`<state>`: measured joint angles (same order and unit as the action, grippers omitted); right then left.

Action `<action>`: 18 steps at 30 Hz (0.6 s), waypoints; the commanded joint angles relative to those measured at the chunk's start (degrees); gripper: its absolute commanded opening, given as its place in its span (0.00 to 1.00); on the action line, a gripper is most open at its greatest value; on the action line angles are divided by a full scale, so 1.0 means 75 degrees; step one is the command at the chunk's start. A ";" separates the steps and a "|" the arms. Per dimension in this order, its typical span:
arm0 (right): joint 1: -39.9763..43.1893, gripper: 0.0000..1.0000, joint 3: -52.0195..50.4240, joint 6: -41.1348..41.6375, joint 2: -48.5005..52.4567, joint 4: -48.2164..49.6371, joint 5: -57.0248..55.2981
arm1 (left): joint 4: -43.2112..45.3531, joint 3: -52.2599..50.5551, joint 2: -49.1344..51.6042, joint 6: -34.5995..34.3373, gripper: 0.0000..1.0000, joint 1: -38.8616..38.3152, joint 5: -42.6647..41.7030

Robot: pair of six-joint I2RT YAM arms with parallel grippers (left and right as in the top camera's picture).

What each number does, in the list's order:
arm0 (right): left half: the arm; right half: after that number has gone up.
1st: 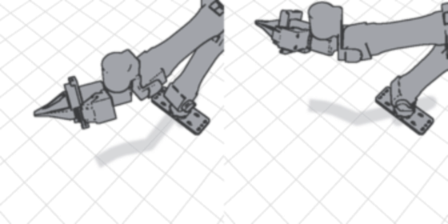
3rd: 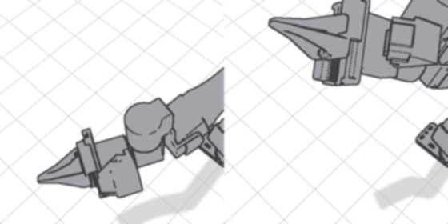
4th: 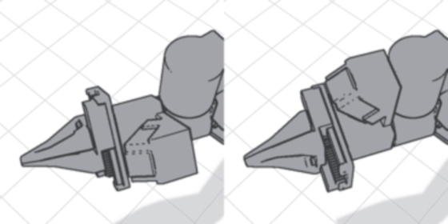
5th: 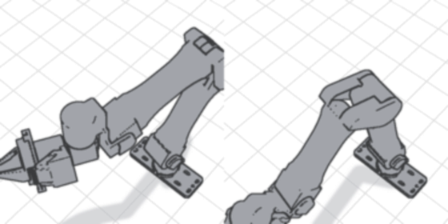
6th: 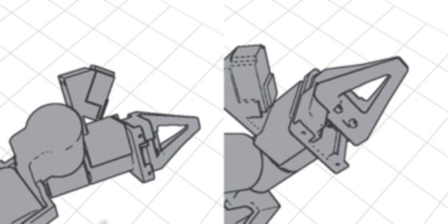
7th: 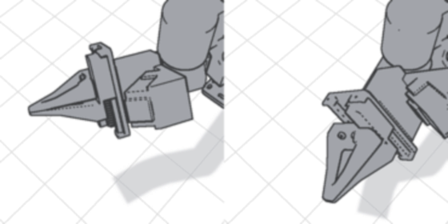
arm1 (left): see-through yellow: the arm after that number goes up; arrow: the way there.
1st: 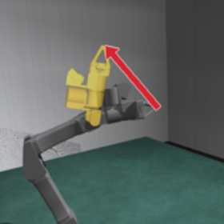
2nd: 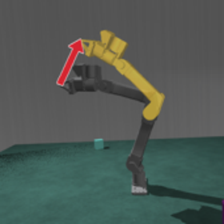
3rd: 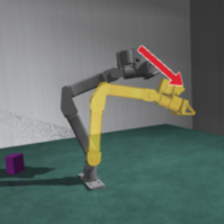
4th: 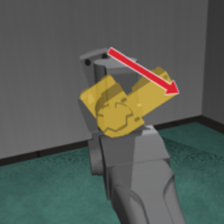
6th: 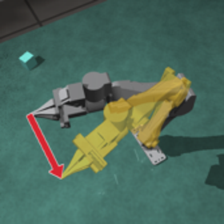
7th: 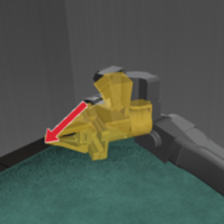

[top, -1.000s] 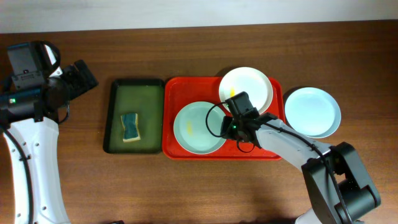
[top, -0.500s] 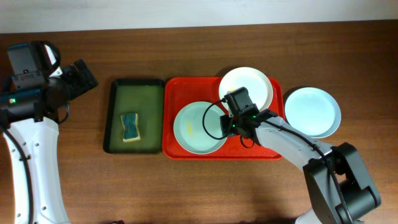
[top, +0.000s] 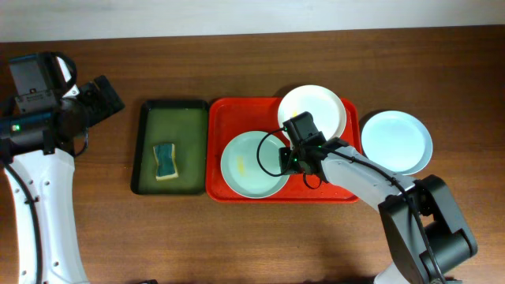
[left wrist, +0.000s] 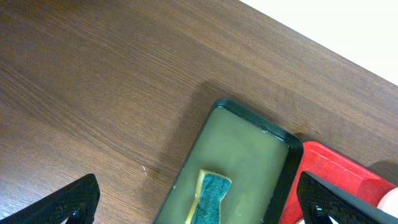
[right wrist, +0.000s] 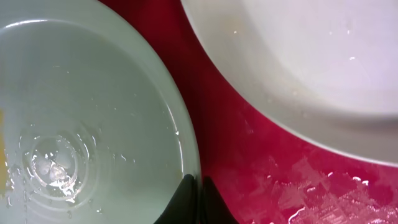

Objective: Clean dirty plates on tray and stack at the side
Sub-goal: 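Hold the pale green plate steady on the red tray with the right gripper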

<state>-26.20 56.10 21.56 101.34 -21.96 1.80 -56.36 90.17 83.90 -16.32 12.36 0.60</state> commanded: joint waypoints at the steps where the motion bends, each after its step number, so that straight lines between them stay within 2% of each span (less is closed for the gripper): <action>1: -0.0058 0.04 0.0067 0.0192 -0.0259 -0.0187 0.0038 | 0.0009 0.0012 0.0017 -0.0047 0.99 0.0038 -0.0029; 18: -0.0058 0.04 0.0157 0.0187 -0.0391 -0.0740 -0.0341 | 0.0012 0.0012 0.0017 -0.0047 0.99 0.0038 -0.0032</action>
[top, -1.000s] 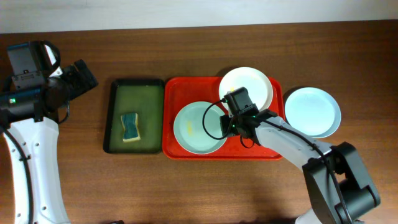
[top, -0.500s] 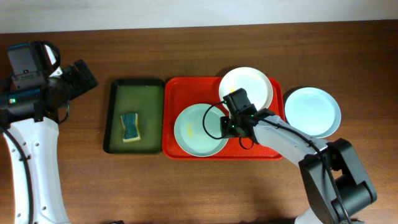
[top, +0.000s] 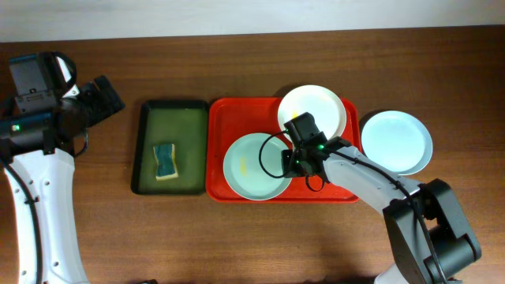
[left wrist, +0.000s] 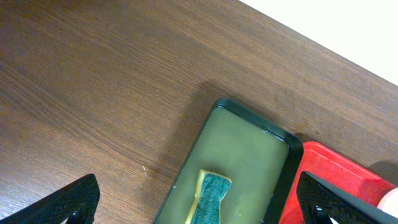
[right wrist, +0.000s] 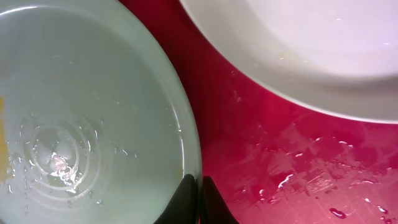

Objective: Clean dirty plates on tray and stack at the side
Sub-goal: 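Hold the pale green plate steady on the red tray with the right gripper, then reach the left gripper into the black tray and grasp the sponge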

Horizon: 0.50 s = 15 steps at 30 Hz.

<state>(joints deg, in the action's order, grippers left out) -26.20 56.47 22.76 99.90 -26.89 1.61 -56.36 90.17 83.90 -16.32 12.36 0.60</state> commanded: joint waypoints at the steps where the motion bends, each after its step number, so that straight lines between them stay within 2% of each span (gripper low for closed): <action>1: -0.0055 0.04 0.0108 0.0026 -0.0157 -0.0087 -0.0312 | 0.0009 0.0012 0.0017 -0.0047 0.99 0.0038 -0.0032; 10: -0.0055 0.04 0.0108 0.0003 -0.0154 -0.0187 -0.0458 | 0.0015 0.0012 0.0017 -0.0050 1.00 0.0038 -0.0038; 11: -0.0055 0.04 0.0108 0.0003 -0.0154 -0.0189 -0.0484 | -0.0009 0.0012 0.0017 -0.0050 0.99 0.0038 -0.0169; 13: -0.0055 0.04 0.0108 0.0003 -0.0154 -0.0195 -0.0484 | -0.0778 -0.0009 0.0023 -0.0044 0.99 0.0038 -0.1090; 15: -0.0055 0.04 0.0108 0.0003 -0.0154 -0.0192 -0.0484 | -0.1157 -0.0227 0.0041 0.0265 1.00 -0.0108 -0.1256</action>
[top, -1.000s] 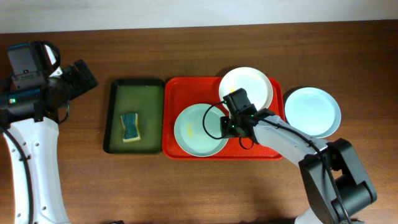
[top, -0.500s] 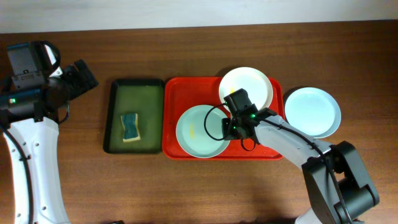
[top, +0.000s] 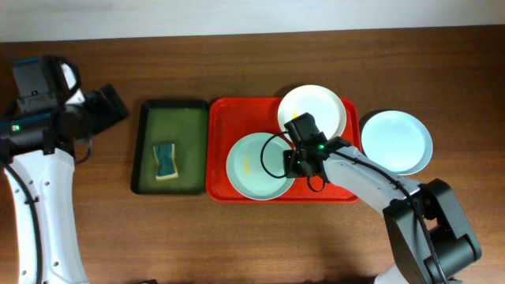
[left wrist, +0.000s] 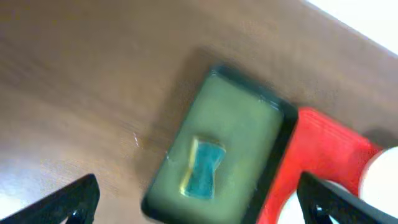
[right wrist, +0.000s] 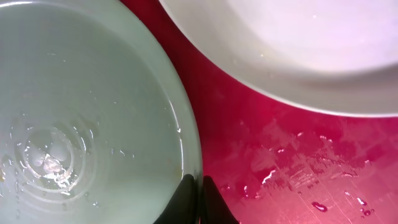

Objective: Clean dirty plates on tray and stack at the side
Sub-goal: 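Reach the left gripper into the black tray and grasp the sponge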

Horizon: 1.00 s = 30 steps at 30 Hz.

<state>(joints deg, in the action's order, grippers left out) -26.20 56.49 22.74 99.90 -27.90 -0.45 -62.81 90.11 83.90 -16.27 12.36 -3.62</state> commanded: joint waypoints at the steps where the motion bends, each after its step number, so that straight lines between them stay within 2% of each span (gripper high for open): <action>1: -0.0055 0.04 0.0105 0.0006 -0.0154 -0.0055 -0.0210 | -0.0370 -0.0449 0.0041 0.0545 0.93 -0.0259 -0.0694; 2: -0.0055 0.04 0.0105 0.0006 -0.0154 -0.0058 -0.0210 | -0.0350 -0.0714 0.0041 0.0694 0.80 -0.0423 -0.0694; 4: -0.0055 0.04 0.0105 0.0006 -0.0154 -0.0058 -0.0210 | -0.0099 -0.1343 0.0055 0.0708 0.66 -0.0819 -0.0685; 5: -0.0055 0.04 0.0105 0.0003 -0.0154 -0.0058 -0.0216 | 0.0143 -0.1632 0.0055 0.0708 0.62 -0.0970 -0.0676; 8: -0.0055 0.04 0.0093 0.0003 -0.0154 -0.0061 -0.0239 | 0.1209 -0.2655 0.0055 0.0761 0.64 -0.1413 -0.0662; 9: -0.0055 0.04 0.0090 0.0003 -0.0154 -0.0061 -0.0239 | 0.1559 -0.2967 0.0055 0.0764 0.59 -0.1507 -0.0662; 10: -0.0055 0.05 0.0090 0.0006 -0.0154 -0.0061 -0.0233 | 0.1938 -0.3258 0.0058 0.0764 0.48 -0.1574 -0.0472; 15: -0.0058 0.05 0.0090 0.0032 -0.0154 -0.0064 0.0003 | 0.2229 -0.3386 0.0519 0.1102 0.53 -0.1580 -0.0172; 17: -0.0058 0.13 0.0090 0.0029 -0.0154 -0.0076 -0.0003 | 0.2384 -0.3386 0.0833 0.1102 0.56 -0.1580 -0.0143; 21: -0.0058 0.14 0.0090 0.0029 -0.0149 -0.0085 -0.0012 | 0.2632 -0.3386 0.1276 0.1102 0.46 -0.1580 -0.0143; 30: -0.0055 0.14 0.0090 0.0029 -0.0029 -0.0082 -0.0032 | 0.2777 -0.3389 0.2323 0.1099 0.41 -0.1577 0.0519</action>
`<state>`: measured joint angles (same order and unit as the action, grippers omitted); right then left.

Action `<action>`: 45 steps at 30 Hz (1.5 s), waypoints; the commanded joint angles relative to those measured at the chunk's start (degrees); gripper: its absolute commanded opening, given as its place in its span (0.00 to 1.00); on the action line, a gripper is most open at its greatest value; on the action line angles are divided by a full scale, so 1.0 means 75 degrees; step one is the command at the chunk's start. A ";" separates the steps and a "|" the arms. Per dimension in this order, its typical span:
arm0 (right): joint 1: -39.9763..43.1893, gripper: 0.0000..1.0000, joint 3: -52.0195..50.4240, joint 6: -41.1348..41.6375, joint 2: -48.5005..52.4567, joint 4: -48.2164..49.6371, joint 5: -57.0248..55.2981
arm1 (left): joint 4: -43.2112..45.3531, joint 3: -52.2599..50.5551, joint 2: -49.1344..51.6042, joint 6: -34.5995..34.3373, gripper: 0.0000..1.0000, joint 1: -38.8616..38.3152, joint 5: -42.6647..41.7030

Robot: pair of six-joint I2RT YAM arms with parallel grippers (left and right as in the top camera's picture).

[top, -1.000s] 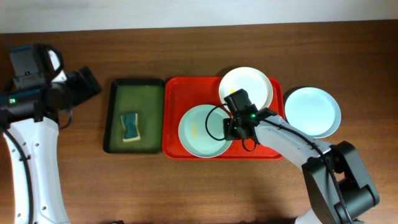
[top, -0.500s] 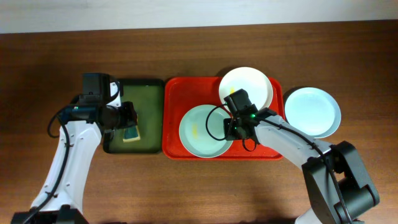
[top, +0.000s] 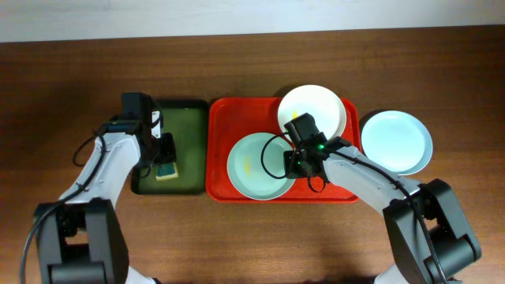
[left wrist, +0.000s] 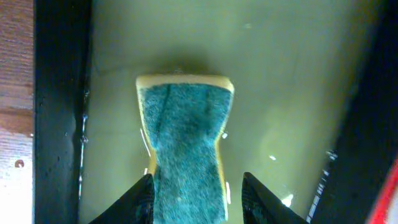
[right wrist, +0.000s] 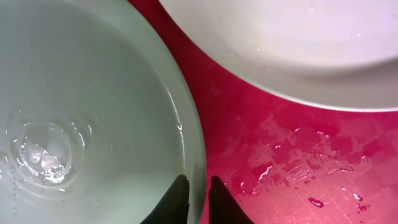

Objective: Clean dirty plates on tray and stack at the side
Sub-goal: 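Reach the left gripper into the black tray and grasp the sponge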

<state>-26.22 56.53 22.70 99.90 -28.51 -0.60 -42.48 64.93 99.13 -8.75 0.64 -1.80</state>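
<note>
A pale green plate with a yellow smear lies on the red tray; its rim runs between the slightly parted jaws of my right gripper. Behind it a white plate rests on the tray. A pale blue plate lies on the table right of the tray. The blue-and-yellow sponge lies in the green basin. My left gripper stands open, with one finger on each side of the sponge.
The basin holds greenish water and has dark walls. Water drops lie on the tray floor. Basin and tray stand side by side on the brown wooden table.
My left arm has come from the far left of the table down into the basin, open around the sponge. My right gripper's jaws have parted a little at the green plate's rim.
My right gripper was shut on the green plate's rim in all three earlier moments, and the plate shifted a little to the right on the tray. My left gripper hung open high over the table's left, then stood over the basin, and now straddles the sponge.
</note>
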 commanded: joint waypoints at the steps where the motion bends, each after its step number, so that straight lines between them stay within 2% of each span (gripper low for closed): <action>1: -0.0052 0.14 0.0085 0.0035 -0.0029 0.0000 -0.0012 | 0.0067 -0.0029 0.0356 0.0096 0.39 -0.0015 0.0306; 3: -0.0052 0.14 0.0085 0.0035 -0.0029 0.0000 -0.0012 | 0.0064 -0.0032 0.0428 0.0093 0.34 -0.0015 0.0440; 8: -0.0052 0.14 0.0085 0.0035 -0.0029 0.0000 -0.0015 | 0.0099 -0.0032 0.0877 0.0093 0.36 -0.0015 0.0178; 9: -0.0055 0.14 0.0085 0.0035 -0.0029 0.0000 -0.0015 | 0.0149 -0.0032 0.0997 0.0093 0.34 -0.0015 0.0006; 10: -0.0052 0.14 0.0085 0.0035 -0.0029 0.0000 -0.0012 | 0.0172 -0.0029 0.1078 0.0096 0.26 -0.0015 0.0012; 12: -0.0052 0.14 0.0085 0.0035 -0.0029 -0.0003 -0.0015 | 0.0181 -0.0029 0.1113 0.0096 0.07 -0.0015 0.0009; 13: -0.0052 0.14 0.0085 0.0035 -0.0029 -0.0003 -0.0012 | 0.0181 -0.0026 0.1110 0.0096 0.00 -0.0015 0.0009; 17: -0.0055 0.15 0.0085 0.0035 -0.0029 -0.0003 -0.0012 | -0.0338 0.0495 0.0927 0.0099 0.00 -0.0015 0.0009; 18: -0.0055 0.28 0.0085 0.0035 -0.0029 -0.0003 -0.0012 | -0.0475 0.0667 0.0772 0.0099 0.00 -0.0015 0.0009; 19: -0.0055 0.37 0.0085 0.0035 -0.0029 -0.0006 -0.0012 | -0.0513 0.0793 0.0513 0.0099 0.00 -0.0015 0.0012; 21: -0.0052 0.49 0.0085 0.0035 -0.0029 -0.0006 -0.0012 | -0.0388 0.0825 -0.0213 0.0242 0.00 -0.0017 0.0015; 25: -0.0055 0.50 0.0085 0.0038 -0.0029 -0.0006 0.0093 | -0.0041 0.0822 -0.1096 0.0411 0.00 -0.0017 0.0012; 26: -0.0055 0.49 0.0085 0.0038 -0.0029 -0.0006 0.0256 | 0.0061 0.0822 -0.1180 0.0411 0.00 -0.0017 0.0009; 27: -0.0055 0.42 0.0085 0.0041 -0.0029 -0.0017 0.0353 | 0.0096 0.0822 -0.1177 0.0414 0.00 -0.0017 0.0003; 29: -0.0055 0.27 0.0085 0.0041 -0.0026 -0.0035 0.0370 | 0.0149 0.0810 -0.1035 0.1174 0.00 -0.0105 -0.0624; 30: -0.0055 0.22 0.0085 0.0047 -0.0026 -0.0035 0.0399 | 0.0187 0.0807 -0.0947 0.1413 0.00 -0.0189 -0.0880; 31: -0.0055 0.12 0.0085 0.0131 -0.0026 -0.0041 0.0393 | 0.0233 0.0807 -0.0822 0.1472 0.00 -0.0315 -0.0906; 32: -0.0055 0.08 0.0085 0.0300 -0.0026 -0.0073 0.0396 | 0.0259 0.0807 -0.0685 0.1501 0.00 -0.0417 -0.0906; 36: -0.0055 0.08 0.0085 0.0391 -0.0026 -0.0105 0.0391 | 0.0338 0.0807 -0.0204 0.1498 0.00 -0.0481 -0.0903; 38: -0.0055 0.04 0.0085 0.0391 -0.0026 -0.0090 0.0391 | 0.0344 0.0807 -0.0160 0.1498 0.00 -0.0481 -0.0903; 45: -0.0055 0.04 0.0085 0.0388 -0.0026 -0.0093 0.0388 | 0.0242 0.0807 -0.0076 0.1495 0.00 -0.0481 -0.0790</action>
<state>-26.26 56.55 25.74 99.90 -28.93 2.02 -40.25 70.43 98.00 1.15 -3.09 -7.31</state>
